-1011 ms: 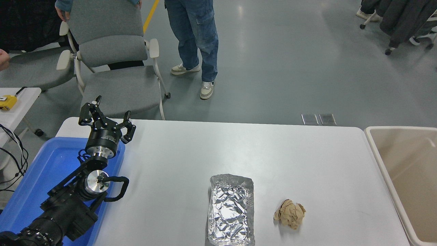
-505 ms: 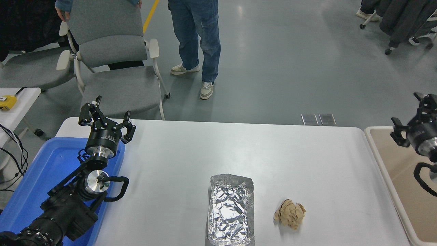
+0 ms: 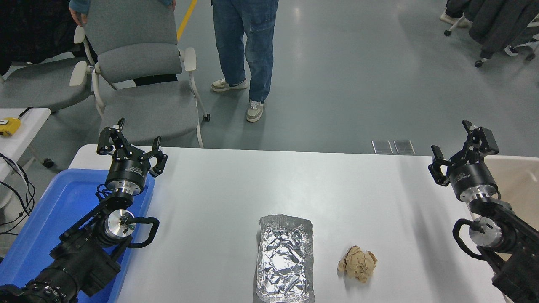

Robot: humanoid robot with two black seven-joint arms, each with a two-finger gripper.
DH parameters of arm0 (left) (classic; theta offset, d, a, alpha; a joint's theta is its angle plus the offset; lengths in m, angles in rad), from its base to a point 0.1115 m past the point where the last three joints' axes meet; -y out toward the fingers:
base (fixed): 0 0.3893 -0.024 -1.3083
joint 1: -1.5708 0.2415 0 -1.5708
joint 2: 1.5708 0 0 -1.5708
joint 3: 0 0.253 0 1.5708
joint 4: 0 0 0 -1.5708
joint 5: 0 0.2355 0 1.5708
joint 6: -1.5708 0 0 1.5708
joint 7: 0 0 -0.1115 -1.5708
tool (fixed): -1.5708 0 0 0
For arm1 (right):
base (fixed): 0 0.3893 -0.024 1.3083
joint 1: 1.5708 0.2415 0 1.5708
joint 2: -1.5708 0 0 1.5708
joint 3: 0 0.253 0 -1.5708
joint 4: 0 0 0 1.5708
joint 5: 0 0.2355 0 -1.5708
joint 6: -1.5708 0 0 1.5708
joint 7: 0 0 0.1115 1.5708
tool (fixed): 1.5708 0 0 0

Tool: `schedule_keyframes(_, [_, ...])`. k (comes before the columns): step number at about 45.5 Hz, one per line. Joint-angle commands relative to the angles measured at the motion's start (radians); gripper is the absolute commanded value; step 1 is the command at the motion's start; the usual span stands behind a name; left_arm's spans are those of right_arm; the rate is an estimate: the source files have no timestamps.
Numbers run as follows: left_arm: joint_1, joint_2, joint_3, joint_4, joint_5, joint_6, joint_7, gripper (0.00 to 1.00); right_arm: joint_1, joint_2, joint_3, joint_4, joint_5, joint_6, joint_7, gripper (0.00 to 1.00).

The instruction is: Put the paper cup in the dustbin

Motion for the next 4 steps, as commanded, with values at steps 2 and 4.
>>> schedule_keyframes(2, [0.0,0.001,0.0,0.0,0.0,0.0,0.0,1.0,-0.017,0.019,0.035,0.008,-0.041,-0.005,0.017,1.0])
schedule_keyframes(4, [0.0,0.001,0.0,0.0,0.0,0.0,0.0,1.0,-0.016,0.019,0.033,0.008,-0.041,-0.006,0.017,1.0])
